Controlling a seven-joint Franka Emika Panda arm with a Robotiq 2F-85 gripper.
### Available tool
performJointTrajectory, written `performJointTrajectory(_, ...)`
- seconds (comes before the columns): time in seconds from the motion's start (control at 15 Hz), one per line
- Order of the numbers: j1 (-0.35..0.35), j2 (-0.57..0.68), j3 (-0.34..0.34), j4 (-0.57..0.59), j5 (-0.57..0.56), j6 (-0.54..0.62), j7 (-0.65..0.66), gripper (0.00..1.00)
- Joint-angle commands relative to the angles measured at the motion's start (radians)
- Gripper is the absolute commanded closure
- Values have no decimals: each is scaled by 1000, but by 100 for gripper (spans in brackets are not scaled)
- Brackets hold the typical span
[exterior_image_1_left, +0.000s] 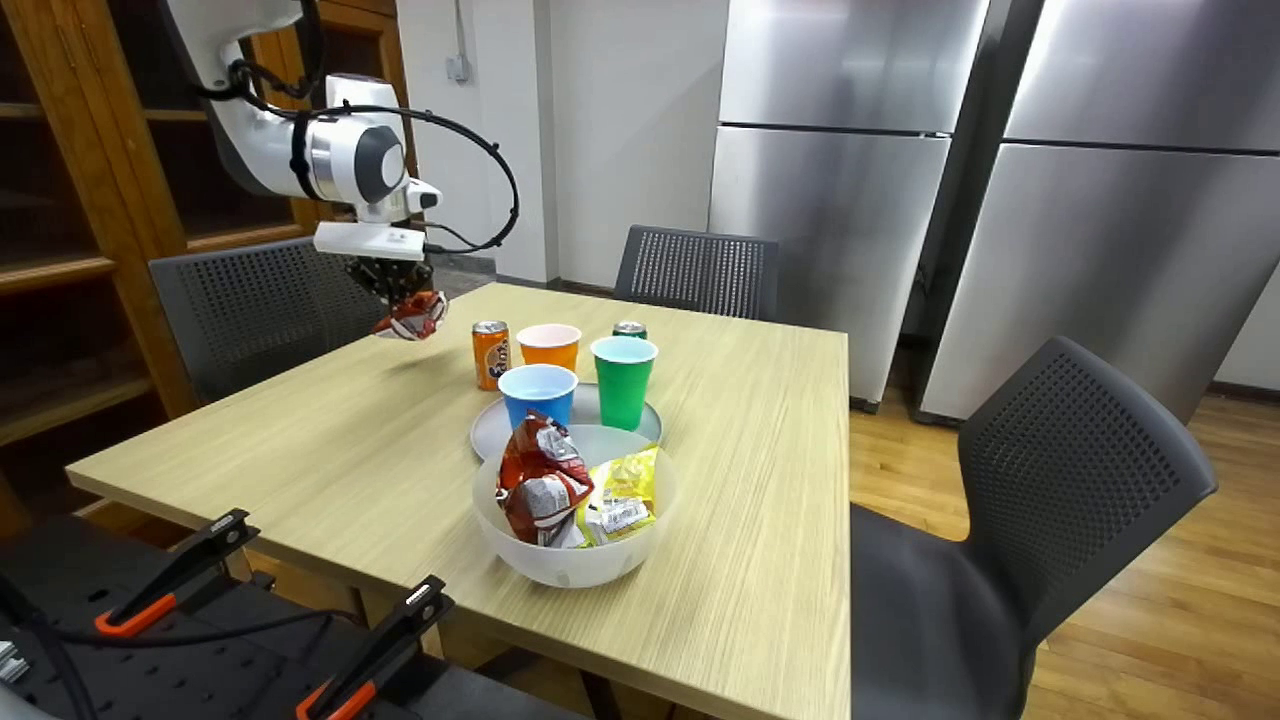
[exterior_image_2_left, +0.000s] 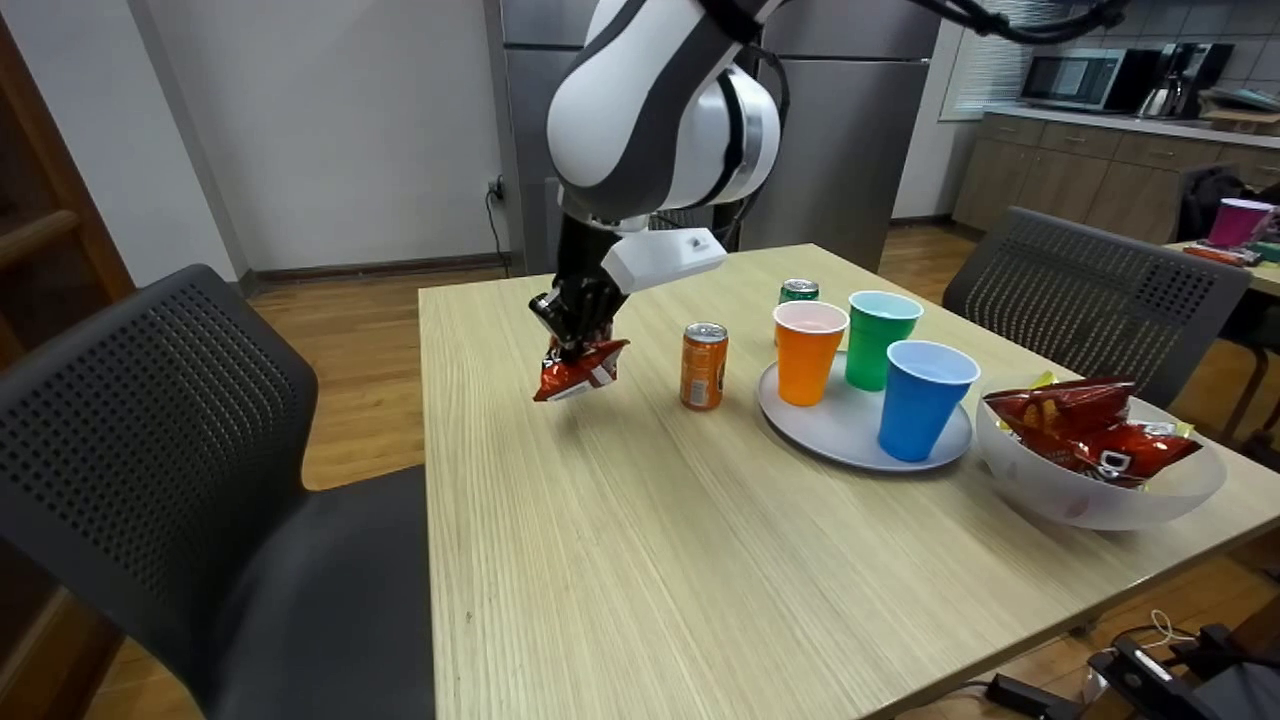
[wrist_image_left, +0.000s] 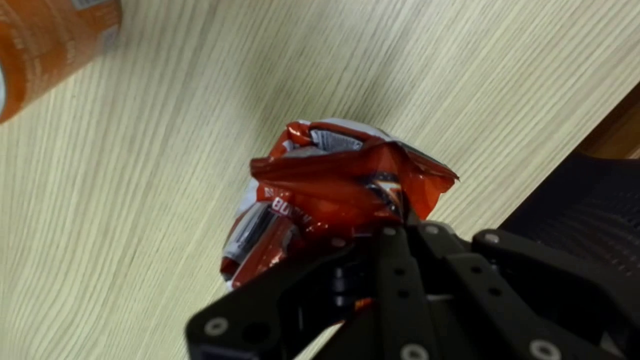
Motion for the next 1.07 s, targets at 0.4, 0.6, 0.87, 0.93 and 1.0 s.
performJointTrajectory(0.4,-16,-316,1,-399,-11,226,29,100)
performJointTrajectory(0.6,-28,-404,1,-499,-7,273,32,100)
performJointTrajectory(0.87,-73,-524,25,-624,11,303,12,100)
performJointTrajectory(0.93,-90,-558,33,-657,17,302,1,100)
performJointTrajectory(1.0,-110,-593,44,-688,28,298,-10,100)
